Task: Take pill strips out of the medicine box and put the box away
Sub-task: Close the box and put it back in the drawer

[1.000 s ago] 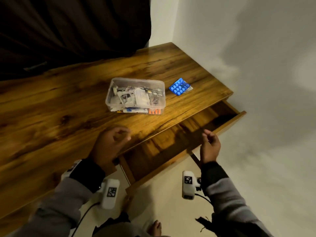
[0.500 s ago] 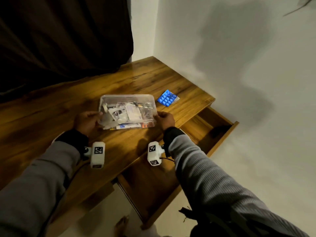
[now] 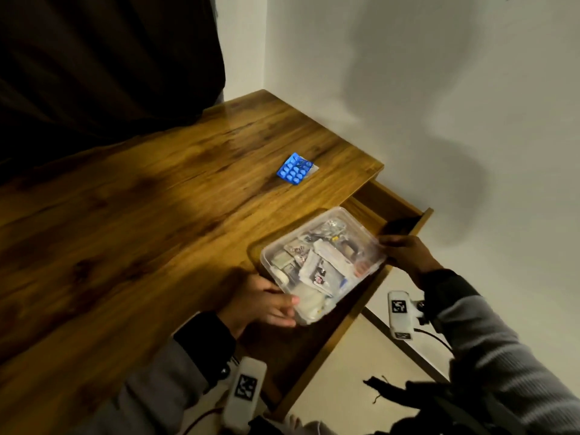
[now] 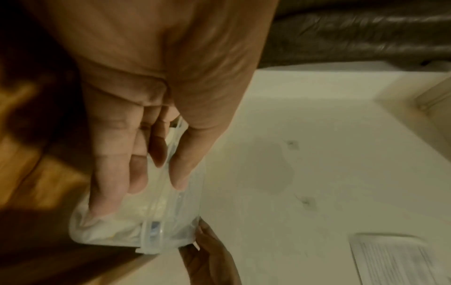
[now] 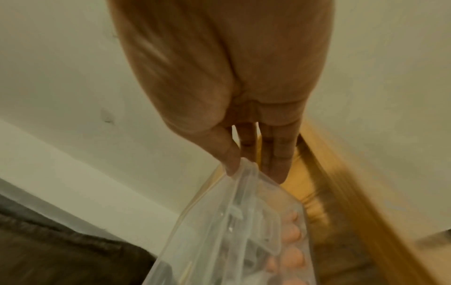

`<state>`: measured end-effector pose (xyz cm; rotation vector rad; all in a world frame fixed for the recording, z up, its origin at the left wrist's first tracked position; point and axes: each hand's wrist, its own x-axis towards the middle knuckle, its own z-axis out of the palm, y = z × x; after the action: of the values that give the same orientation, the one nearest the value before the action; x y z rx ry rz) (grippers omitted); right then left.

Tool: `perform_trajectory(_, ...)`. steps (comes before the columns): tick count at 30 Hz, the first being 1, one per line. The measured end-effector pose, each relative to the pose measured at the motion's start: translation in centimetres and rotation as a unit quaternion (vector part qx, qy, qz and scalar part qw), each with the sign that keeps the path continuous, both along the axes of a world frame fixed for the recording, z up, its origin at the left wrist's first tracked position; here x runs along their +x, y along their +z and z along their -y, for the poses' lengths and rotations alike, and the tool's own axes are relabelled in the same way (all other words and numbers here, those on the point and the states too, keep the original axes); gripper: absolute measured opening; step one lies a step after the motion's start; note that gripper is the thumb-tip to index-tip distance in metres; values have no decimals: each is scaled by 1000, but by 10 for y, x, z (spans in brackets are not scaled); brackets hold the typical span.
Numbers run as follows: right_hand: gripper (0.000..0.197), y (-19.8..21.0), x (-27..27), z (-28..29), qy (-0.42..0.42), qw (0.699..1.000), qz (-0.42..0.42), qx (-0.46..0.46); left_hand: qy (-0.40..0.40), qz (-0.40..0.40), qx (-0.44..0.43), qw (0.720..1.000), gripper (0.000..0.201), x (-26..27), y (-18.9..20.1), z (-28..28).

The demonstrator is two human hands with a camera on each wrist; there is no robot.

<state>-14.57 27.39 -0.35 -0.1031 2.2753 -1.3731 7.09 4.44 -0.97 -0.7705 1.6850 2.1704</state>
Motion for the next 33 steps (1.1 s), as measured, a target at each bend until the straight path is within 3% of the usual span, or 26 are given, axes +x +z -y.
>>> perform_trajectory(4,22,-2,0,-29,-11,1000,7,22,-65,18,-13,998,28,-7,-13,-31)
perform_trajectory(12,27,-1,-8,-54,-10,999,34,34,-73,14,0,997,26,-16,-22,-54)
perform_trajectory(17,26,1,-25,-48,17,994,-11,112,-96,14,18,995,24,-16,-32,-71)
perform_trajectory(21,17,-4,-37,-31,59,991,-17,120,-24,29,-5,999,20,-23,-42,-66)
perform_trajectory(24,12,-17,-43,-14,84,988,-16,124,-14,48,-27,998,21,-27,-51,-53)
perform_trajectory(28,29,-33,-42,9,91,981,-5,171,4,85,-66,994,9,-31,-67,-40)
perform_trajectory(33,39,-49,-32,26,101,983,1,152,25,95,-99,990,11,-39,-89,-32)
